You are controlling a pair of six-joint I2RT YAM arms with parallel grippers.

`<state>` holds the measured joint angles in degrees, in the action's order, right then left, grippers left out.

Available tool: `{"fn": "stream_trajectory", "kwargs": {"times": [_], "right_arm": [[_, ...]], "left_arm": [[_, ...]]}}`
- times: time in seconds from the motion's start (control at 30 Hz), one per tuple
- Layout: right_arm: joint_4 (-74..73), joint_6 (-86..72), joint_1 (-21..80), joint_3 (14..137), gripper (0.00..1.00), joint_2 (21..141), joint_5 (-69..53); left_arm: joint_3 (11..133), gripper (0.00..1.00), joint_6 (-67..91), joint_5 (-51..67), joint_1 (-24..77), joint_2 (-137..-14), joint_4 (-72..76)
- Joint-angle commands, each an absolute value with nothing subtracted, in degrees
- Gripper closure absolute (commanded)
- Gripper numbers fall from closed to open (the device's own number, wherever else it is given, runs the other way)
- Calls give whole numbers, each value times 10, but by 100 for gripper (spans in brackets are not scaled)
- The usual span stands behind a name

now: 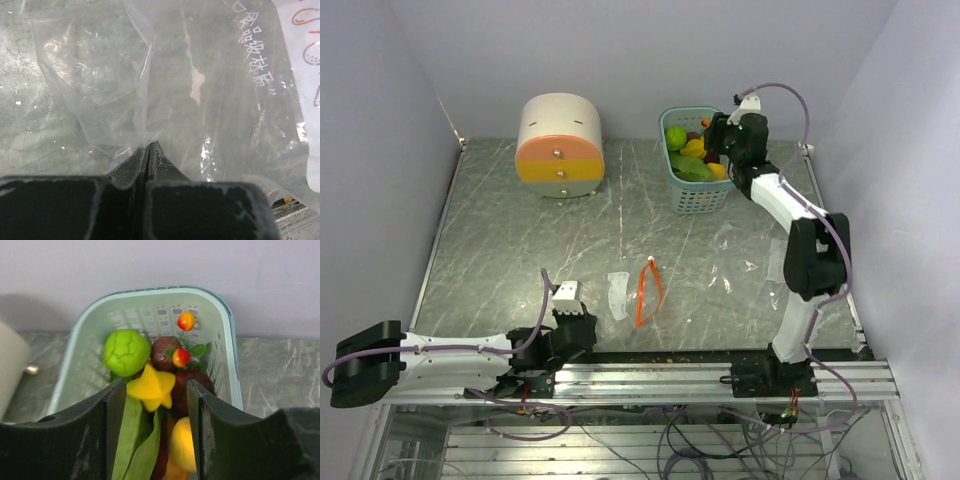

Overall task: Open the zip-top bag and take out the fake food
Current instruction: Place the fake fruit in the bin, then pick up the zipper food storage bag at the center of the board.

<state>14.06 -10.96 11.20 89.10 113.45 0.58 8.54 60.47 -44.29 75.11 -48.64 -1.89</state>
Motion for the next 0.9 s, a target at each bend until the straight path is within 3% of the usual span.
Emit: {"fn": "stream_trajectory", "kwargs": {"times": [0.0, 0.1, 0.47, 0.87], "right_arm": [[241, -138, 116, 785, 47, 988, -40], [269, -144, 132, 696, 46, 894, -61], [252, -249, 297, 397, 20, 616, -11], [267, -407, 368, 180, 16, 478, -118]], "left_arm": [[101, 93, 607, -442, 752, -489, -23], [102, 93, 603, -445, 752, -494, -10], [128, 93, 594, -442, 752, -528, -5], [113, 93, 600, -441, 752, -517, 5]]}}
